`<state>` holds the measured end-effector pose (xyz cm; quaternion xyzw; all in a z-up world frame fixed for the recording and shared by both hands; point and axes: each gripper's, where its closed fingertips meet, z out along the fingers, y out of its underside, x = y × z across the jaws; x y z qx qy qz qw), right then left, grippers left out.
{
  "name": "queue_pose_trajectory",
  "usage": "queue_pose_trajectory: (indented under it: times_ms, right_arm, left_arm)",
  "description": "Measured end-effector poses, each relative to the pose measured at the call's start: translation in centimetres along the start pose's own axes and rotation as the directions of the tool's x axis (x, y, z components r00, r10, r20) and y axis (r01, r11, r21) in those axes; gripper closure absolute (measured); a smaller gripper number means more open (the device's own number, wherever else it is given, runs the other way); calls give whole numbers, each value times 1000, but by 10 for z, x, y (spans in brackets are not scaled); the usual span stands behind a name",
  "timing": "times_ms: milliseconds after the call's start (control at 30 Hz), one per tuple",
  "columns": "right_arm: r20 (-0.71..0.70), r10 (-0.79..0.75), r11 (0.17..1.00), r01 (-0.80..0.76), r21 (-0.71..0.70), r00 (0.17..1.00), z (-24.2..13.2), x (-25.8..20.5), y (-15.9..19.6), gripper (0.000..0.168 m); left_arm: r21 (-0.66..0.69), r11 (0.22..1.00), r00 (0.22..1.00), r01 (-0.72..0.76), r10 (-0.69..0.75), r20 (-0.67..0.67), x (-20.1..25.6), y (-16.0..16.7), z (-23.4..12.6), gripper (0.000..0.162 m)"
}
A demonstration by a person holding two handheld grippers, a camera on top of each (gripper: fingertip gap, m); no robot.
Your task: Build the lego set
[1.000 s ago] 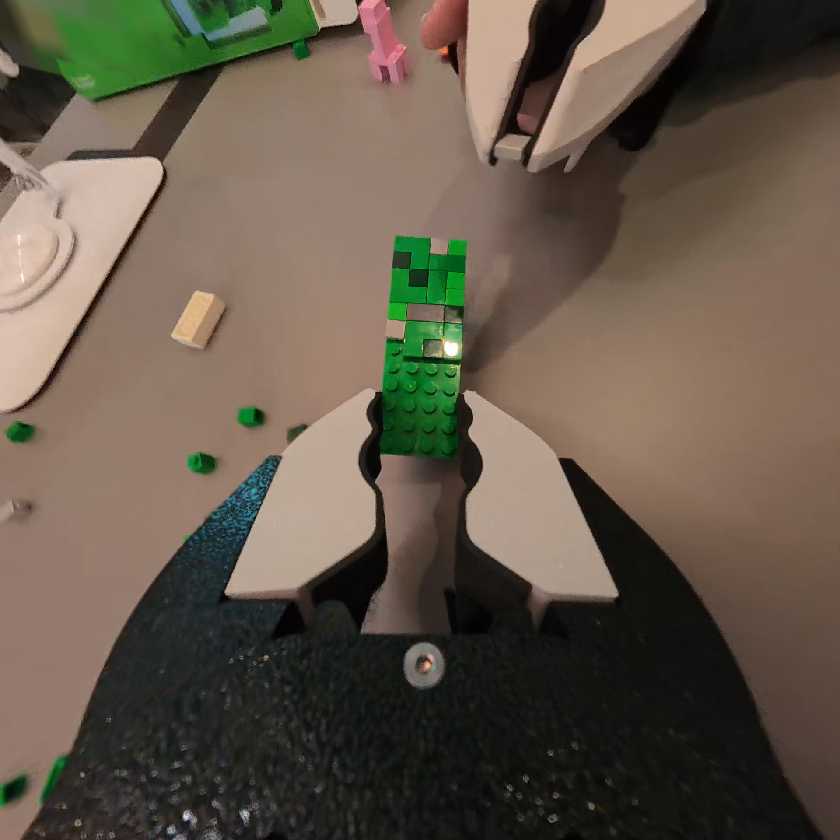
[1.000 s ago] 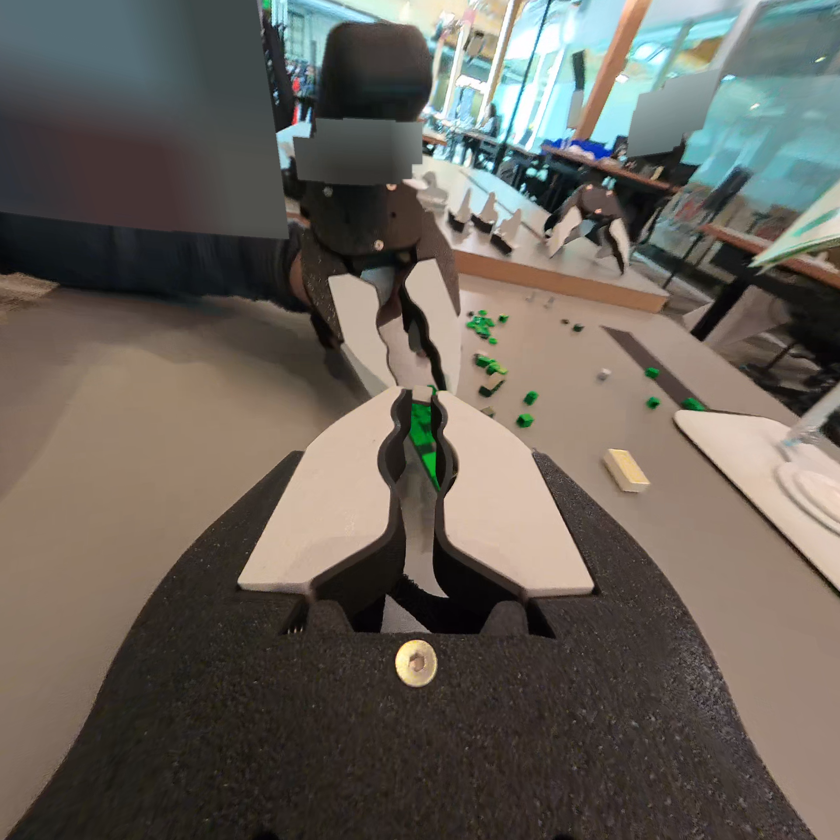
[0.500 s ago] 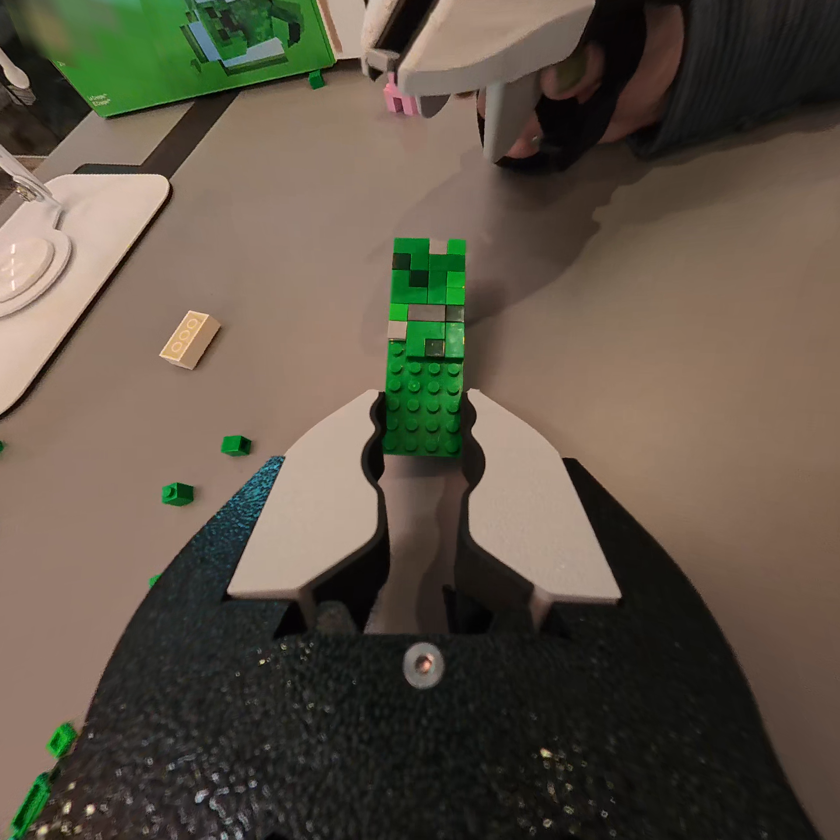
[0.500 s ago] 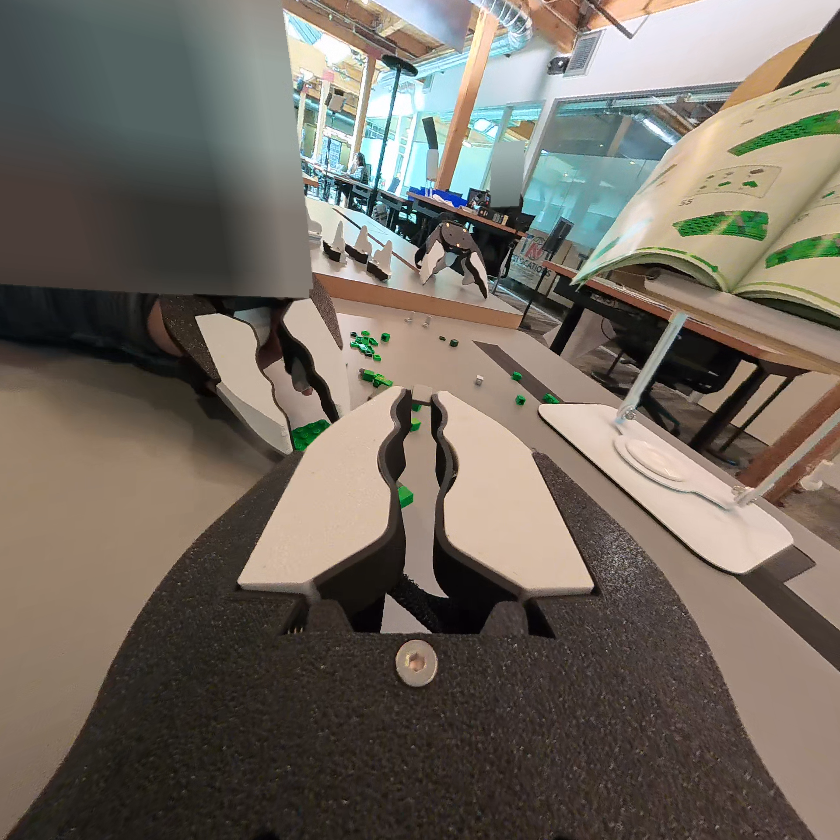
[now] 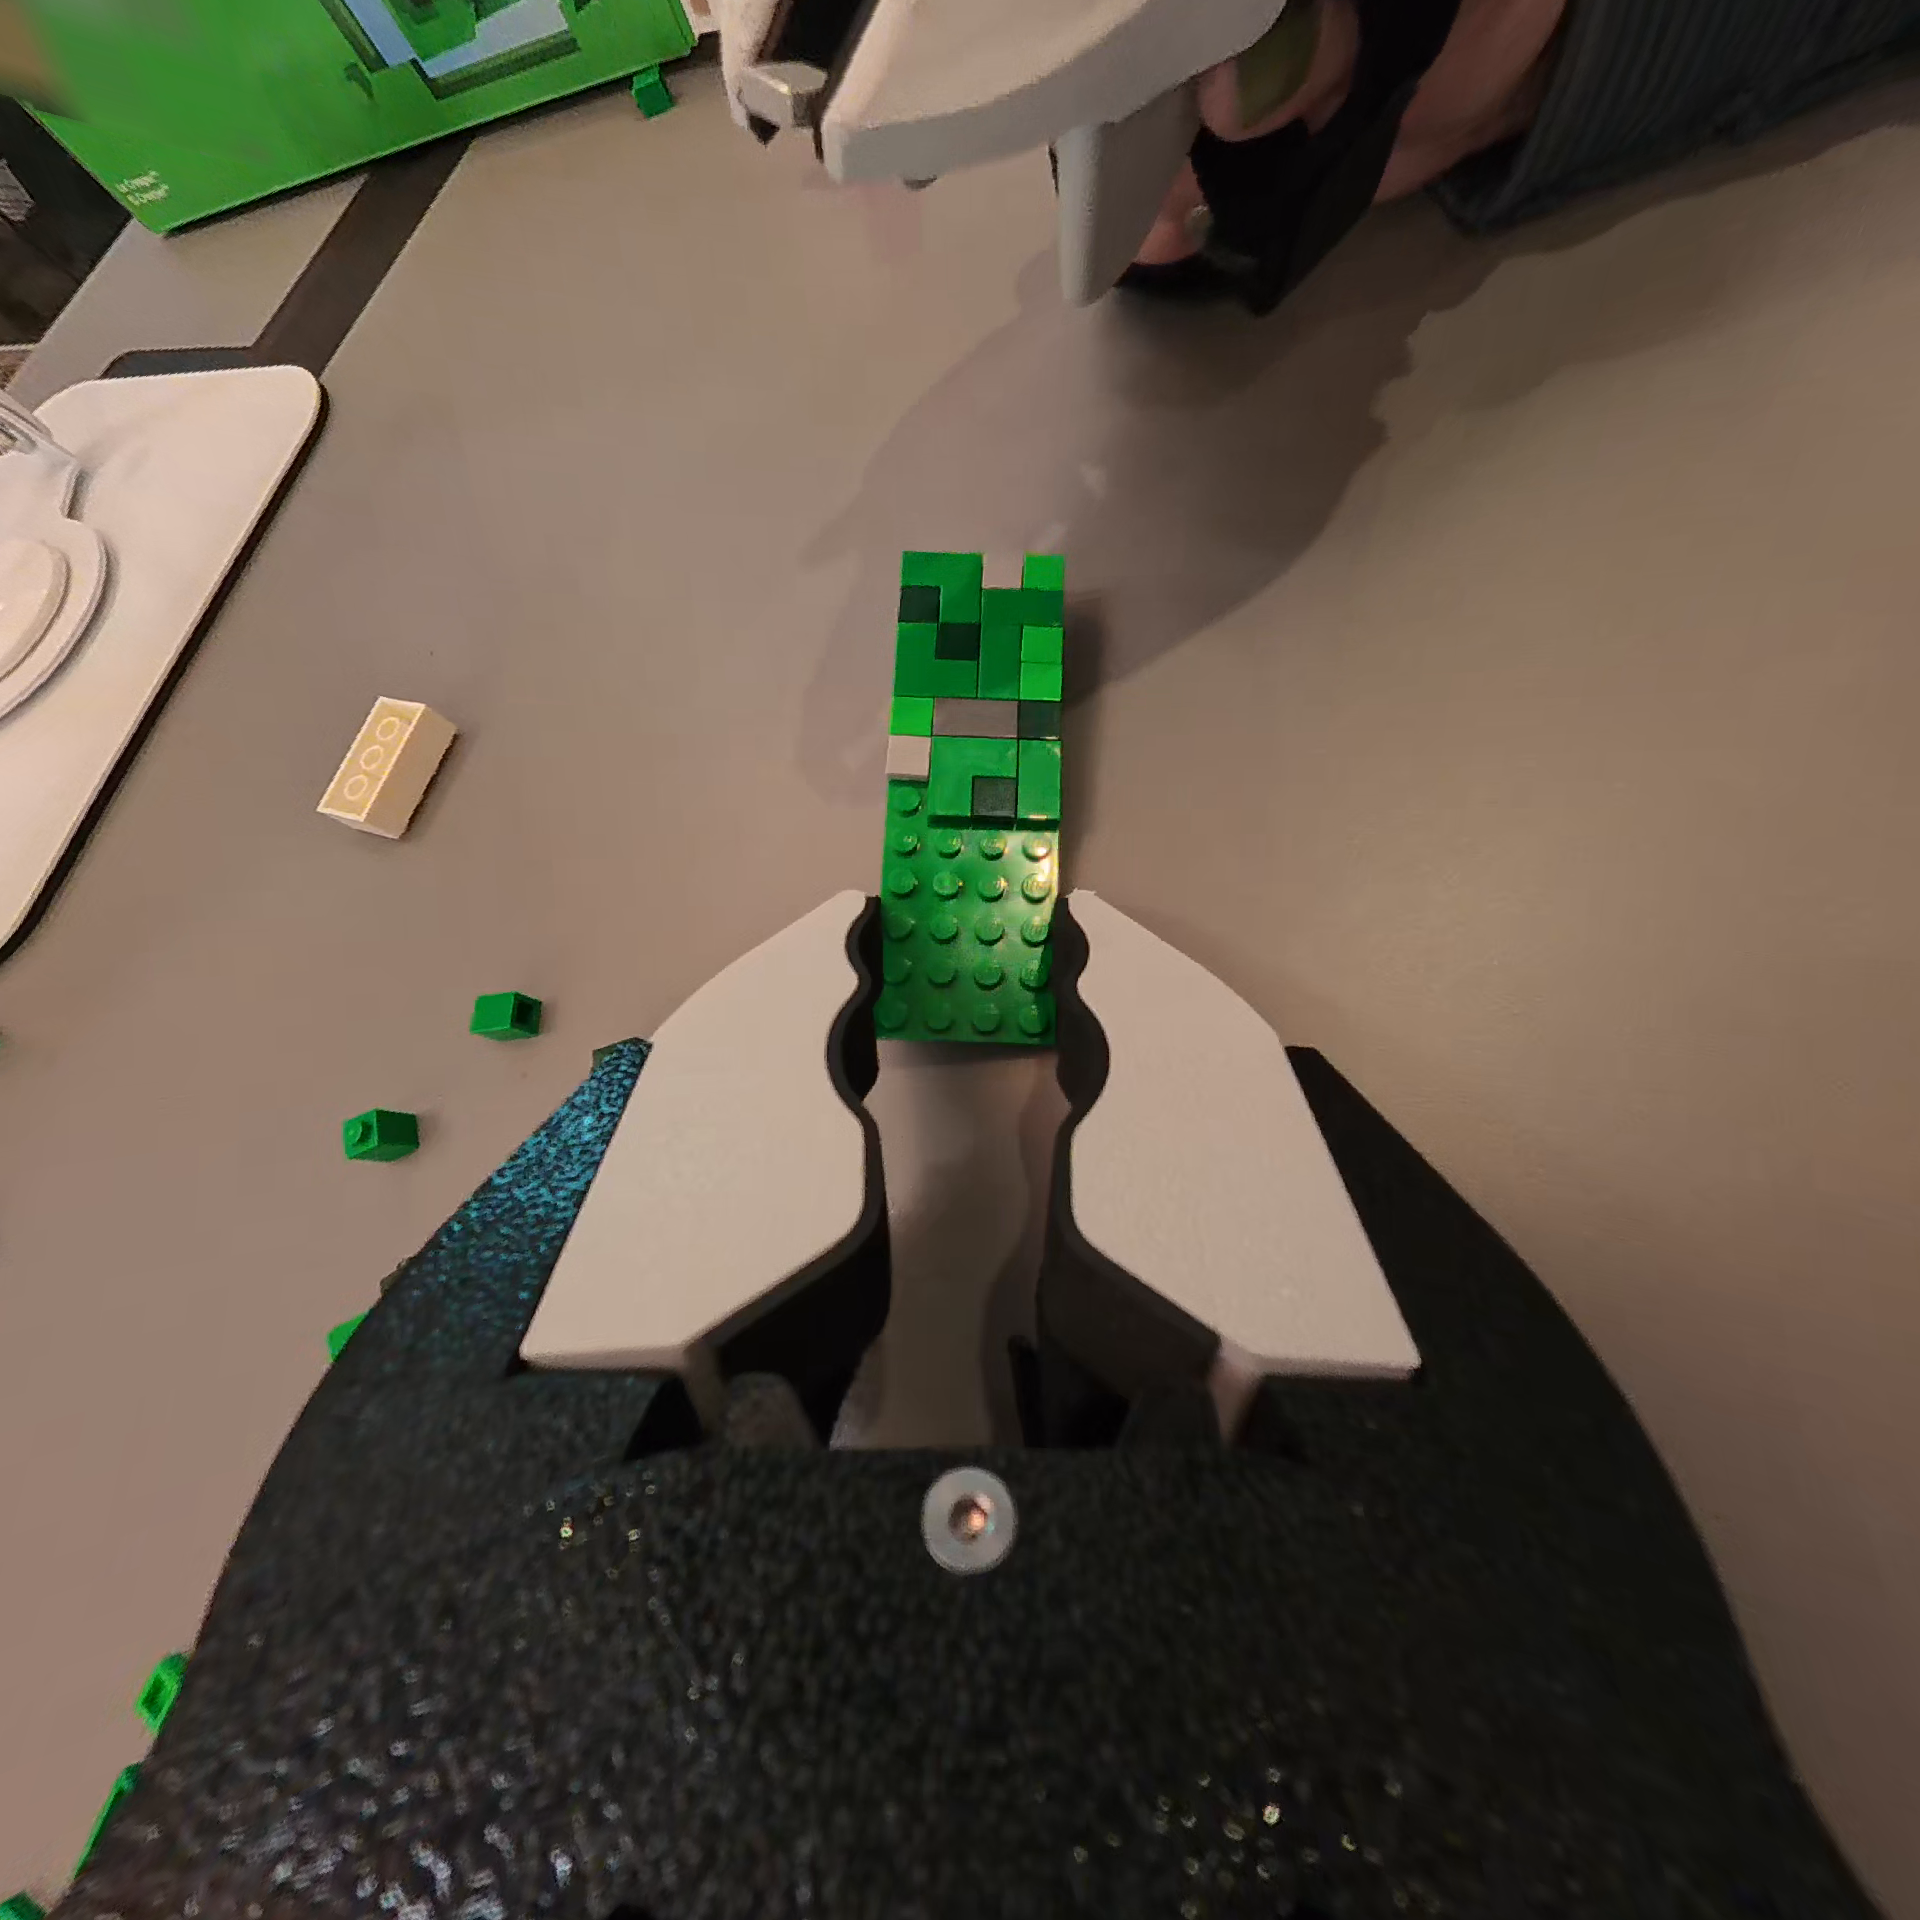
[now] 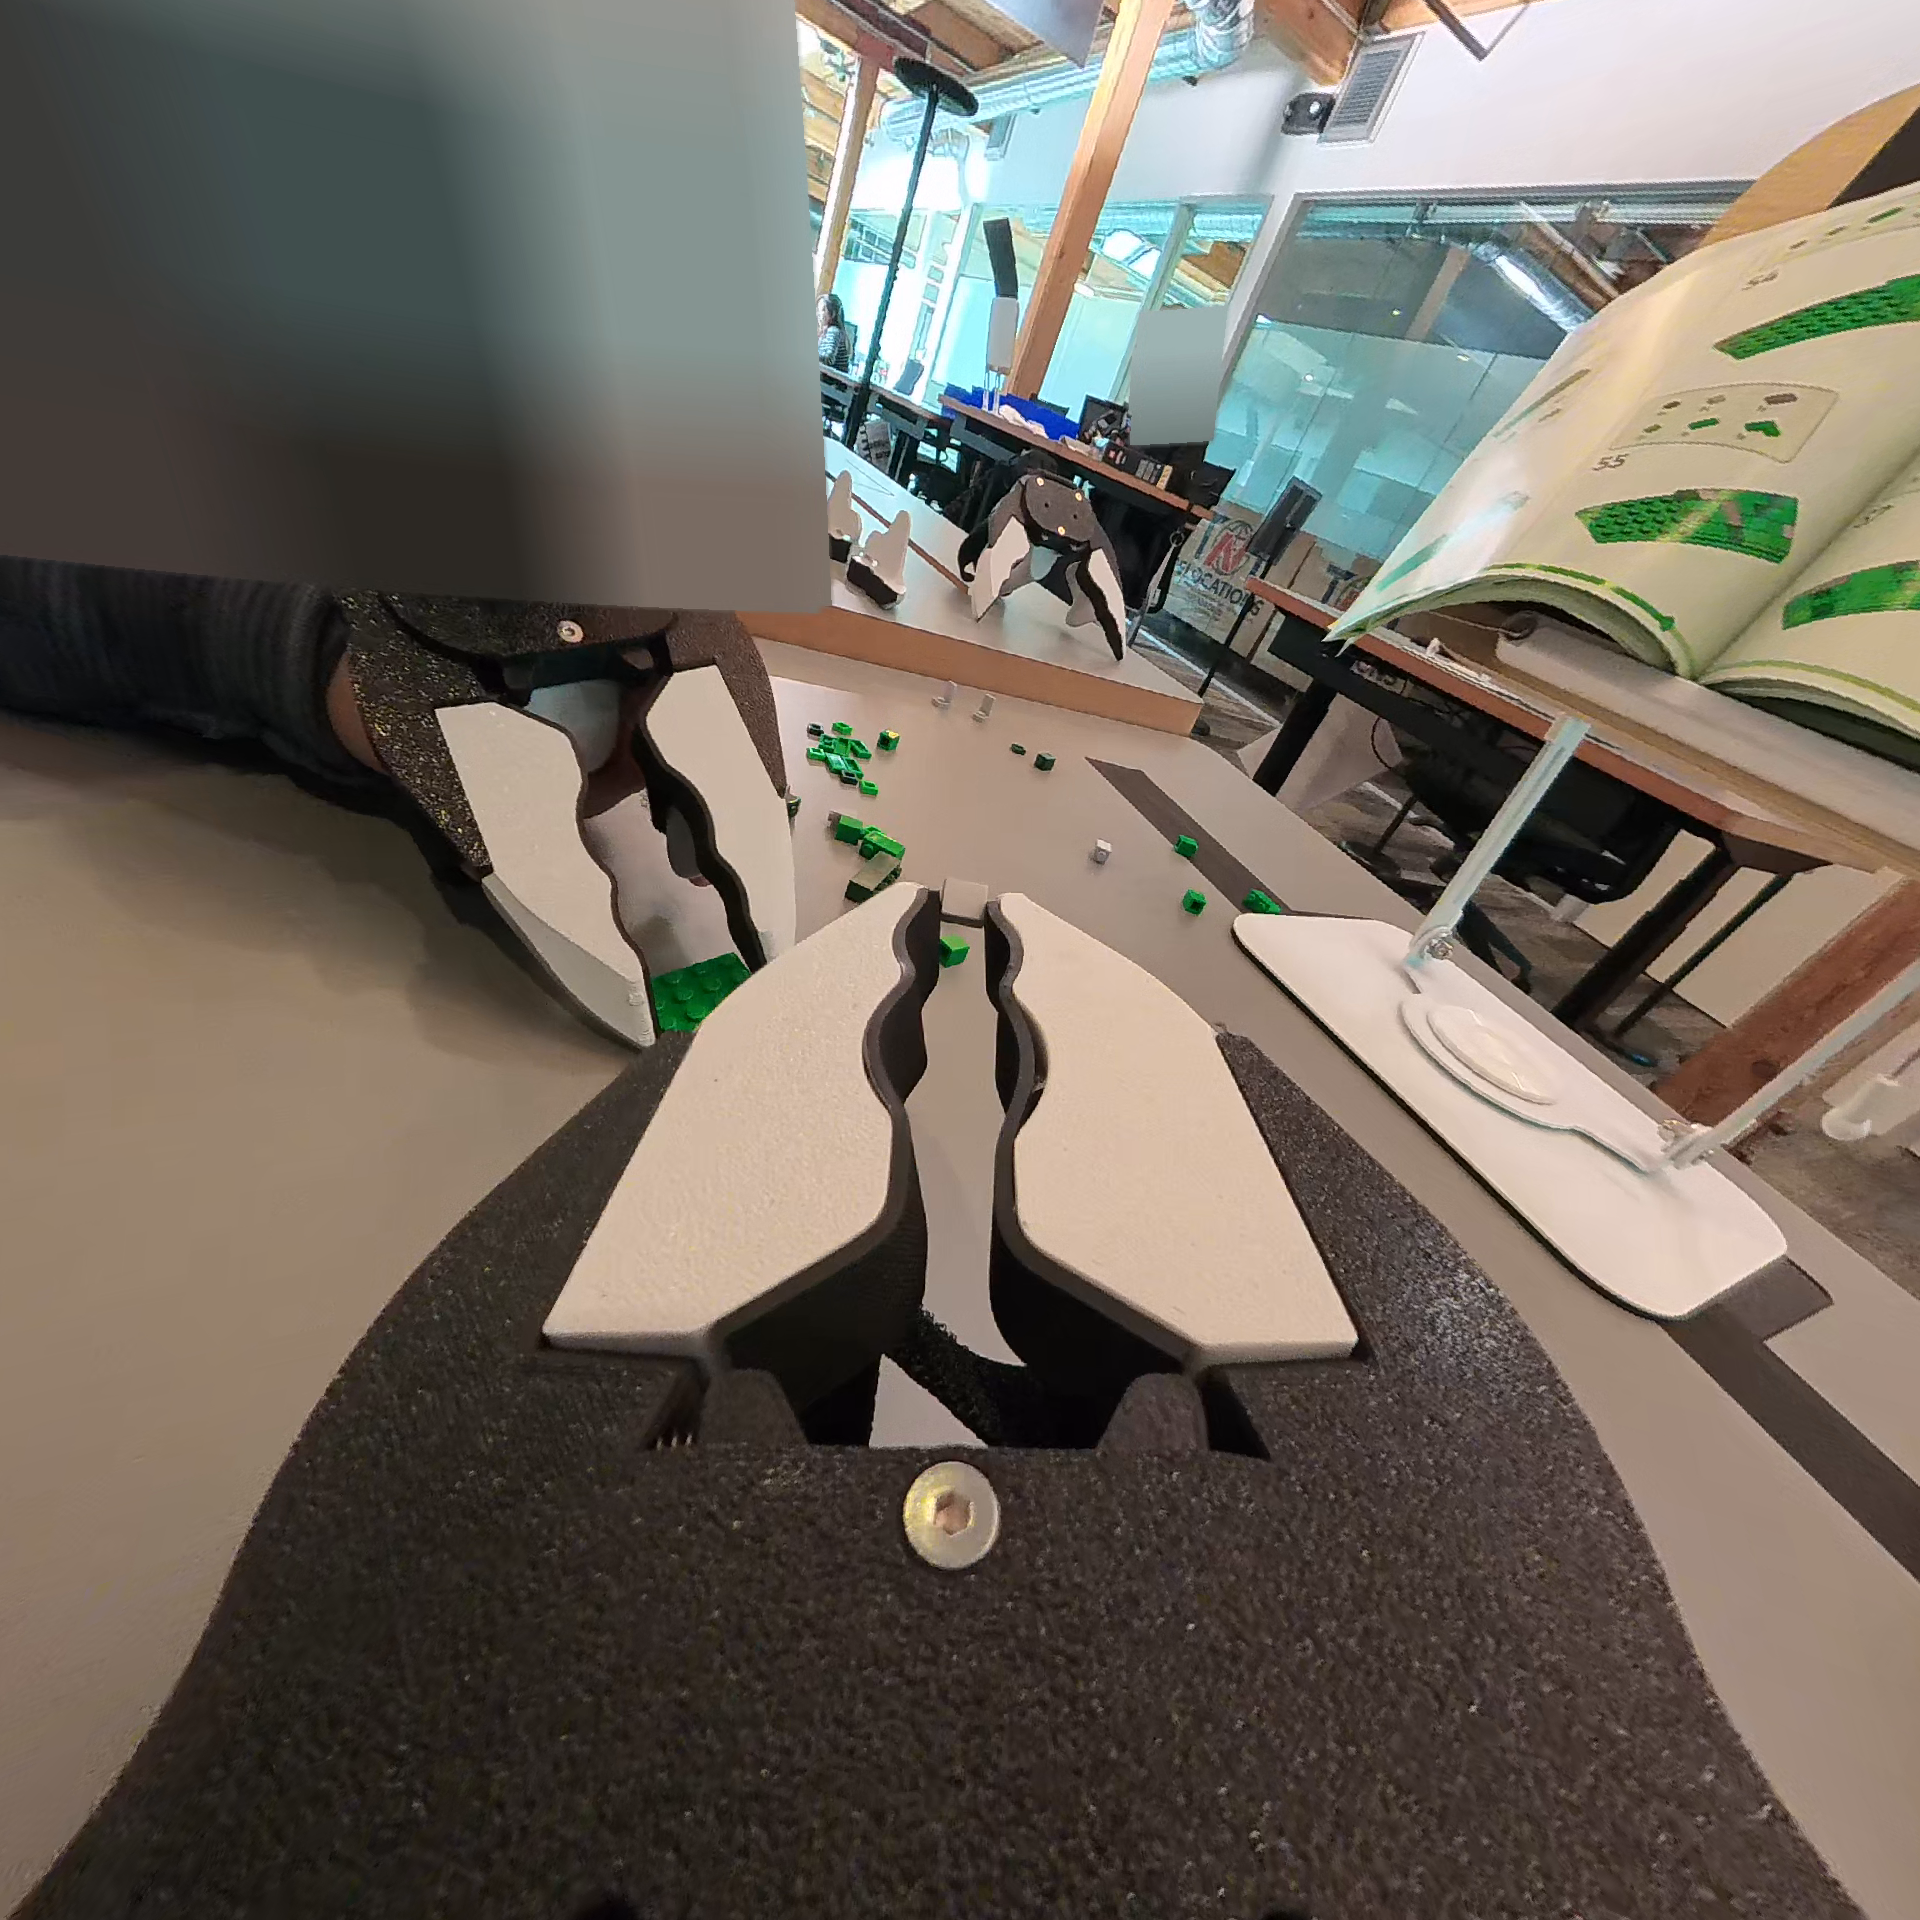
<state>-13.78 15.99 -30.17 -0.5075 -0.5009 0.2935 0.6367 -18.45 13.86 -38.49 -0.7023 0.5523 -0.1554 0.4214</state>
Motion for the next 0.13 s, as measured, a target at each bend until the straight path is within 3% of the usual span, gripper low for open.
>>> queue_pose_trajectory:
  times_ms: [133]
  right_arm:
    - [3, -5, 1000, 5, -5, 1000, 1, -1, 1, 161]
  left_arm:
    - [9, 1000, 1000, -20, 20, -8, 2, -1, -1, 131]
